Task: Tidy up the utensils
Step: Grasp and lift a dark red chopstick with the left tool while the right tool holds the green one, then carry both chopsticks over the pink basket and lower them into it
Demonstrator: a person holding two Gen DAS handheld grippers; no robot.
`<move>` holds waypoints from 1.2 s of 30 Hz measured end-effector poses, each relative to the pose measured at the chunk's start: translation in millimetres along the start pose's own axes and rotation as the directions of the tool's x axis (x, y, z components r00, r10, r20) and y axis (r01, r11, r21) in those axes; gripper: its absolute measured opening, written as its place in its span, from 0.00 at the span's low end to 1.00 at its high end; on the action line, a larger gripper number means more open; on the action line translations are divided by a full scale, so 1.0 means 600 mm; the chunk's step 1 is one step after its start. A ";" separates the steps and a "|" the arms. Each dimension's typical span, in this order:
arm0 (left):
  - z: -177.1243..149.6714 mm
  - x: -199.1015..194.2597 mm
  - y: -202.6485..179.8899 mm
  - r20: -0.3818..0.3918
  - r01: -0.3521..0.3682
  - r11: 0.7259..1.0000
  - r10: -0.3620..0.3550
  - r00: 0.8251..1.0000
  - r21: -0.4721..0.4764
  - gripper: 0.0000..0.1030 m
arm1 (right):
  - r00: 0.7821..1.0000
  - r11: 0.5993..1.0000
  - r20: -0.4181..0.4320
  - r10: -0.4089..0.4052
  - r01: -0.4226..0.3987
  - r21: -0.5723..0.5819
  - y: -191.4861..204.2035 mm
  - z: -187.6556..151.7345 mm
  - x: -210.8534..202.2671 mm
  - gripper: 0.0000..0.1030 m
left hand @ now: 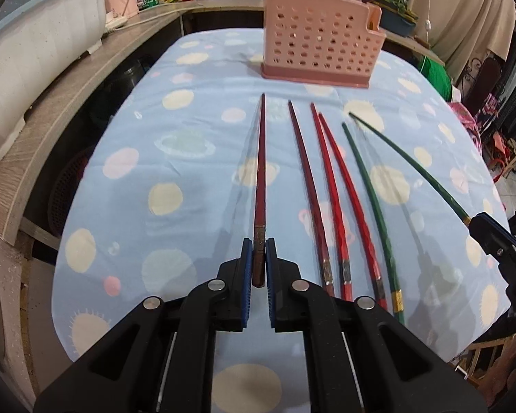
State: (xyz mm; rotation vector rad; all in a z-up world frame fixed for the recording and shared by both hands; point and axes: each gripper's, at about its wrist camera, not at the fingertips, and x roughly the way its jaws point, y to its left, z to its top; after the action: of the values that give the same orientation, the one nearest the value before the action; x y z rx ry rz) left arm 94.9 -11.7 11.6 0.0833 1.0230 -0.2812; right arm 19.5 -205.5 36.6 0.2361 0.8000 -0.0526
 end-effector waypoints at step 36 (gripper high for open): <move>0.291 -0.149 0.019 0.330 0.032 0.998 -0.016 0.944 -0.045 0.07 | 0.928 0.988 0.361 0.090 -0.130 0.086 -0.038 0.294 -0.071 0.07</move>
State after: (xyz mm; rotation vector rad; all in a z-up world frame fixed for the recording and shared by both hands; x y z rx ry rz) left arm 199.2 -18.4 178.2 -0.0216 0.6968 -0.2808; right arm 111.1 -270.1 181.4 0.3626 0.4204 -0.0314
